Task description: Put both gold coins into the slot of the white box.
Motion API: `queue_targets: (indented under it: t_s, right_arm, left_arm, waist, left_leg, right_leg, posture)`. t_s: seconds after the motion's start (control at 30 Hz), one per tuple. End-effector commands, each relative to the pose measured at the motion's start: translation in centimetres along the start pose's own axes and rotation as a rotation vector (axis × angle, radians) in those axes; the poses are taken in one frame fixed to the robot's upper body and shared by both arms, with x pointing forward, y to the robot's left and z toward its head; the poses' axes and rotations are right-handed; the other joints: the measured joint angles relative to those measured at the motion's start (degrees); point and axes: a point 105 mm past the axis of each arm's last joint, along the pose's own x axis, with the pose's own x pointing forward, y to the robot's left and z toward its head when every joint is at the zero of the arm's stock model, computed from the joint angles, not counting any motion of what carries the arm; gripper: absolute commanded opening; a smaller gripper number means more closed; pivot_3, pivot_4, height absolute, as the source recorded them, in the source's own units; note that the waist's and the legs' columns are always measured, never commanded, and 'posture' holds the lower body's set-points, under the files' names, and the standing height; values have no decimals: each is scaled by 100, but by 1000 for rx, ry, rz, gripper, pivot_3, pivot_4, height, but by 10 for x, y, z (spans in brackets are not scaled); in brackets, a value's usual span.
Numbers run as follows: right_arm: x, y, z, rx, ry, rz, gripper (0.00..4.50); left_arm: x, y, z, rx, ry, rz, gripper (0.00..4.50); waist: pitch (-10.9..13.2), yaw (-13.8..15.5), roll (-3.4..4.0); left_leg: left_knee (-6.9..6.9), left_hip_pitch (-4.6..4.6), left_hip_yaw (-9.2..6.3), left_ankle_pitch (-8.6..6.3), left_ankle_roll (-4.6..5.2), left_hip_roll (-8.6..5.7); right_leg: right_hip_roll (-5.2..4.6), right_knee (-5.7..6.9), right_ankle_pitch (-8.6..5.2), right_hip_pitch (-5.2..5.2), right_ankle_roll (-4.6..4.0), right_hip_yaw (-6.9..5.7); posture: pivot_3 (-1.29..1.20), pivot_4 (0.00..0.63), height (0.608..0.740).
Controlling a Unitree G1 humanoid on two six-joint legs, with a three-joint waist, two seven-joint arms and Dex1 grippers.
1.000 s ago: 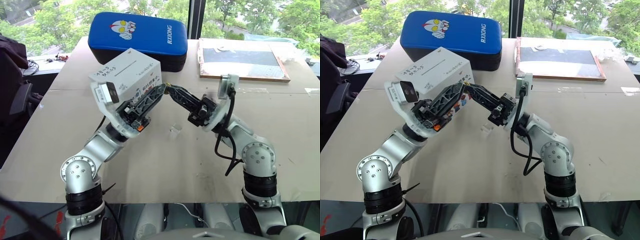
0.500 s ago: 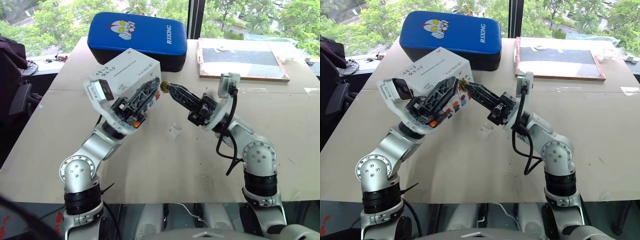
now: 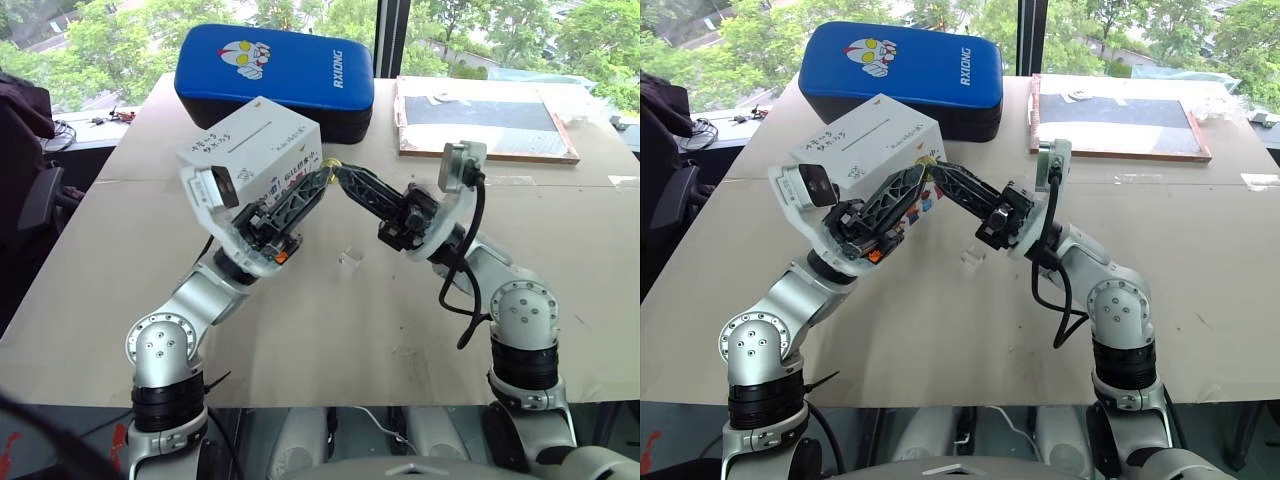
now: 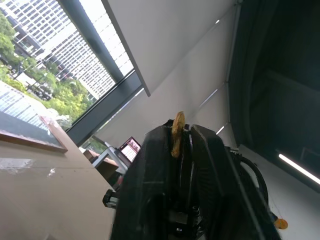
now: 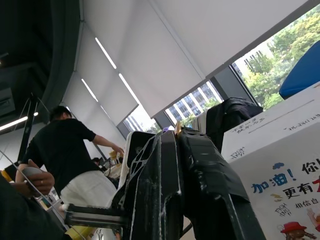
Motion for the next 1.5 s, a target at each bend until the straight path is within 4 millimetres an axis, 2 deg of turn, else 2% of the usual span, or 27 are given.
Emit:
queue_targets:
  t_s: [0.03,0.2,0.23,0.27,0.3,0.37,0.43,0.6,0.77,0.87,1.07,1.5]
  right_arm:
    - [6,18,7,-37,-22,67,0]
    - [6,14,7,-33,-19,54,0]
    - [6,12,7,-50,-22,40,601]
    - [6,10,8,-64,-26,29,999]
    - [4,3,11,-84,-38,-11,1282]
    - [-2,-7,15,-168,-22,-65,2186]
    - [-5,-14,20,-282,10,-113,2186]
    - [-6,-14,26,-561,140,-78,2186]
    - [-7,-16,26,-722,217,-68,2186]
    - [-7,-14,24,-784,247,-57,2186]
    - [-9,-17,19,-799,259,-68,2186]
    - [-10,-17,16,-807,246,-89,2186]
  left_arm:
    - [2,-10,8,16,-39,-44,44]
    - [1,-9,13,29,-61,-35,44]
    - [1,-7,15,53,-60,-17,0]
    - [0,-5,17,70,-59,-5,0]
    - [0,-2,25,126,-56,28,0]
    - [0,7,42,245,-40,100,0]
    - [2,19,58,391,16,194,0]
    - [11,32,99,724,148,363,0]
    - [-7,60,103,1015,476,512,0]
    - [-13,65,110,1015,502,515,0]
    - [-15,82,123,1002,499,554,0]
    - [-46,110,138,1009,719,666,0]
  waist:
    - [0,0,0]
    - [0,0,0]
    - [0,1,0]
    - [0,0,0]
    - [0,1,0]
    - [0,6,0]
    - [1,15,0]
    - [3,1,2]
    - [3,-13,2]
    - [3,-2,2]
    - [4,9,1]
    - [1,-3,3]
  left_leg:
    - [0,0,0,0,0,0]
    - [0,0,0,0,0,0]
    - [0,0,0,0,0,0]
    - [0,0,0,0,1,0]
    - [0,-1,0,0,1,0]
    - [0,-1,-1,0,1,0]
    - [0,0,-2,0,1,1]
    - [0,-2,10,-1,2,-2]
    - [-29,1,20,12,-20,0]
    - [-47,-7,24,15,-26,4]
    - [-44,-11,27,15,-25,6]
    - [-41,0,27,3,-6,6]
  right_leg:
    - [0,0,0,0,0,0]
    - [0,0,0,0,0,0]
    - [0,0,0,0,0,0]
    - [0,-1,0,0,0,0]
    - [0,-2,0,0,0,0]
    - [2,-1,0,0,0,0]
    - [9,-1,0,0,0,-4]
    - [14,-12,0,-4,1,-1]
    - [14,-18,-1,-17,2,9]
    - [14,-20,-1,-34,2,11]
    - [7,-22,-1,-34,2,9]
    - [10,-4,-1,-32,2,11]
  posture:
    - [0,150,740]
    - [0,150,740]
    - [0,150,740]
    - [0,150,740]
    - [0,150,740]
    - [0,150,740]
    - [0,150,740]
    - [0,150,740]
    - [0,150,740]
    - [0,150,740]
    - [0,150,740]
    - [0,150,740]
